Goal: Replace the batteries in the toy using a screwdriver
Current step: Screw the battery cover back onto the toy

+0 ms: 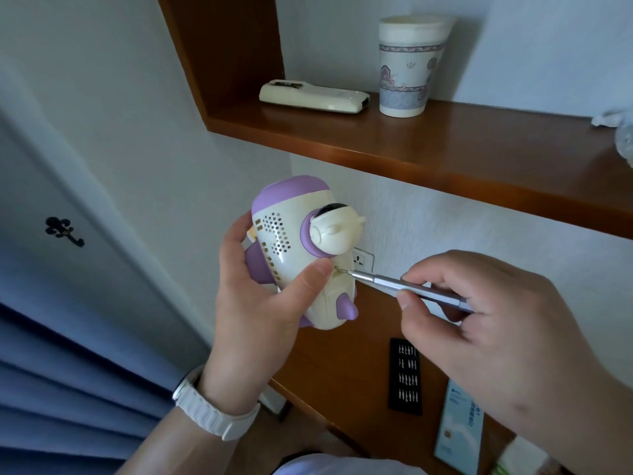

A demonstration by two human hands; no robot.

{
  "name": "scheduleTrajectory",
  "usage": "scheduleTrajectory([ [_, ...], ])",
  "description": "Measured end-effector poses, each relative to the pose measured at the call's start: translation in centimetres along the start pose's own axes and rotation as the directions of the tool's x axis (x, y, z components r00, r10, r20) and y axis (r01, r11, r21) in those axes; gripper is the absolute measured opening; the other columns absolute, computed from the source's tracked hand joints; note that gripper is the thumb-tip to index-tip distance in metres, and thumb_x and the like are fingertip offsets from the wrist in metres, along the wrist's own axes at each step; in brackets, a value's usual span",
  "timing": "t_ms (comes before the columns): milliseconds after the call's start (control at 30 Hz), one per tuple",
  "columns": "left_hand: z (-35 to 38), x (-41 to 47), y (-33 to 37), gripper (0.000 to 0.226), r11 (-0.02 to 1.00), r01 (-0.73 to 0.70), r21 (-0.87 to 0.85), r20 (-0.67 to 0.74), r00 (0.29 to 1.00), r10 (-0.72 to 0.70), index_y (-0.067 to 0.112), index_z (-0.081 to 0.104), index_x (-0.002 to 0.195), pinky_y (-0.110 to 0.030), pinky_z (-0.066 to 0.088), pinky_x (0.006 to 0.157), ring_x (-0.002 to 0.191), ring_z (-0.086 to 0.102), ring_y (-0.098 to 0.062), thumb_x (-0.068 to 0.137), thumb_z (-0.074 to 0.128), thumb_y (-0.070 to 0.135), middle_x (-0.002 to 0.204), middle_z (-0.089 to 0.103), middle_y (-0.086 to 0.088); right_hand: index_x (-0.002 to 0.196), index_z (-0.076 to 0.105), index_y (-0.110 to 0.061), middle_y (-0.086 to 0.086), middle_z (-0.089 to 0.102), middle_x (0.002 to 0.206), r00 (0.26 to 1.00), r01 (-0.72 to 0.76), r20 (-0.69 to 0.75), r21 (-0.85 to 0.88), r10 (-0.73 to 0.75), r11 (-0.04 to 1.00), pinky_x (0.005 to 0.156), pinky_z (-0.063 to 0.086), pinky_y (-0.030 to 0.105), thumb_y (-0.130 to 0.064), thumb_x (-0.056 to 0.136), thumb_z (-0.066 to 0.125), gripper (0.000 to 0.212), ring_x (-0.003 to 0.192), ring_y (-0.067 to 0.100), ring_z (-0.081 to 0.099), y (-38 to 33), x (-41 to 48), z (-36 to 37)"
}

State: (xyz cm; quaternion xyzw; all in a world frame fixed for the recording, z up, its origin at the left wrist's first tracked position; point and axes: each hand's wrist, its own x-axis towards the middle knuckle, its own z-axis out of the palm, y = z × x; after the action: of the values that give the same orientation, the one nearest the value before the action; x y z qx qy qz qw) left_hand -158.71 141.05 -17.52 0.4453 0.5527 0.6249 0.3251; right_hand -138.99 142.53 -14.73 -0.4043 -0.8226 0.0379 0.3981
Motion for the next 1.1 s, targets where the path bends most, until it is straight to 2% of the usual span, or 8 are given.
scheduleTrajectory([
  [267,0.3,0.1,-0.2,0.087,0.999,-0.01,0.042,0.015,1.0,0.01,0.027,0.034,0.143,-0.041,0.062,0.057,0.1,0.072,-0.021,0.068,0.078,0.032,0.116,0.07,0.004,0.082,0.069,-0.019,-0.013,0.058,0.065,1.0,-0.019,0.017,-0.006,0.019,1.0,0.063,0.042,0.008,-0.038,0.083,0.051,0.026,0.052,0.007,0.051,0.4,0.0,0.1],
  [433,0.5,0.1,-0.4,0.087,0.995,-0.036,0.093,0.008,0.999,0.036,0.029,0.034,0.142,-0.038,0.062,0.057,0.101,0.071,-0.017,0.067,0.079,0.033,0.116,0.068,0.006,0.082,0.068,-0.02,-0.012,0.057,0.065,0.999,-0.028,0.046,-0.019,0.029,0.999,0.05,0.043,0.015,-0.038,0.084,0.051,0.025,0.051,0.008,0.053,0.5,0.0,0.1],
  [500,0.6,0.2,-0.5,0.088,0.99,-0.055,0.133,-0.004,0.998,0.056,0.029,0.033,0.142,-0.037,0.062,0.057,0.101,0.071,-0.015,0.066,0.079,0.037,0.117,0.067,0.007,0.083,0.068,-0.019,-0.011,0.057,0.065,0.998,-0.028,0.057,-0.038,0.03,0.999,0.045,0.04,0.011,-0.038,0.084,0.05,0.026,0.05,0.009,0.053,0.5,0.1,0.1],
  [667,0.7,0.1,-1.0,0.098,0.964,-0.105,0.246,-0.037,0.992,0.117,0.03,0.029,0.146,-0.038,0.063,0.066,0.099,0.068,-0.004,0.063,0.078,0.046,0.115,0.064,0.016,0.084,0.067,-0.019,-0.012,0.057,0.066,0.995,-0.033,0.091,-0.028,0.036,0.999,0.052,0.034,0.004,-0.038,0.085,0.049,0.027,0.052,0.006,0.052,0.7,0.0,0.4],
  [800,0.9,0.1,-1.1,0.102,0.955,-0.12,0.271,-0.035,0.99,0.134,0.029,0.028,0.148,-0.038,0.063,0.067,0.098,0.068,-0.003,0.062,0.078,0.048,0.114,0.064,0.017,0.087,0.064,-0.023,-0.022,0.034,0.06,0.988,-0.035,0.151,-0.053,0.042,0.998,0.045,0.028,0.0,-0.041,0.087,0.049,0.023,0.046,-0.01,0.031,1.0,-0.1,0.4],
  [933,1.2,0.2,-1.4,0.1,0.961,-0.105,0.256,-0.028,0.993,0.116,0.031,0.028,0.148,-0.042,0.063,0.068,0.101,0.069,-0.009,0.066,0.083,0.048,0.119,0.065,0.011,0.085,0.056,-0.025,-0.023,0.018,0.054,0.986,-0.012,0.165,-0.067,0.022,0.998,0.049,0.033,0.001,-0.035,0.083,0.06,0.011,0.039,-0.009,0.021,1.2,-0.4,0.3],
  [1033,1.6,0.1,-1.3,0.099,0.962,-0.111,0.25,-0.006,0.993,0.116,0.033,0.028,0.147,-0.043,0.063,0.068,0.103,0.069,-0.011,0.064,0.081,0.051,0.12,0.065,0.01,0.082,0.056,-0.025,-0.022,0.027,0.053,0.983,-0.011,0.182,-0.081,0.025,0.997,0.039,0.026,0.007,-0.039,0.087,0.052,0.016,0.039,-0.005,0.028,1.3,-0.2,-0.5],
  [1100,2.0,0.2,-1.1,0.099,0.962,-0.123,0.243,0.015,0.992,0.123,0.034,0.029,0.145,-0.041,0.063,0.066,0.104,0.068,-0.015,0.062,0.078,0.054,0.122,0.064,0.007,0.081,0.058,-0.024,-0.02,0.04,0.055,0.98,-0.011,0.195,-0.073,0.025,0.997,0.042,0.021,0.003,-0.042,0.087,0.047,0.023,0.04,-0.001,0.039,1.6,-0.1,-1.0],
])
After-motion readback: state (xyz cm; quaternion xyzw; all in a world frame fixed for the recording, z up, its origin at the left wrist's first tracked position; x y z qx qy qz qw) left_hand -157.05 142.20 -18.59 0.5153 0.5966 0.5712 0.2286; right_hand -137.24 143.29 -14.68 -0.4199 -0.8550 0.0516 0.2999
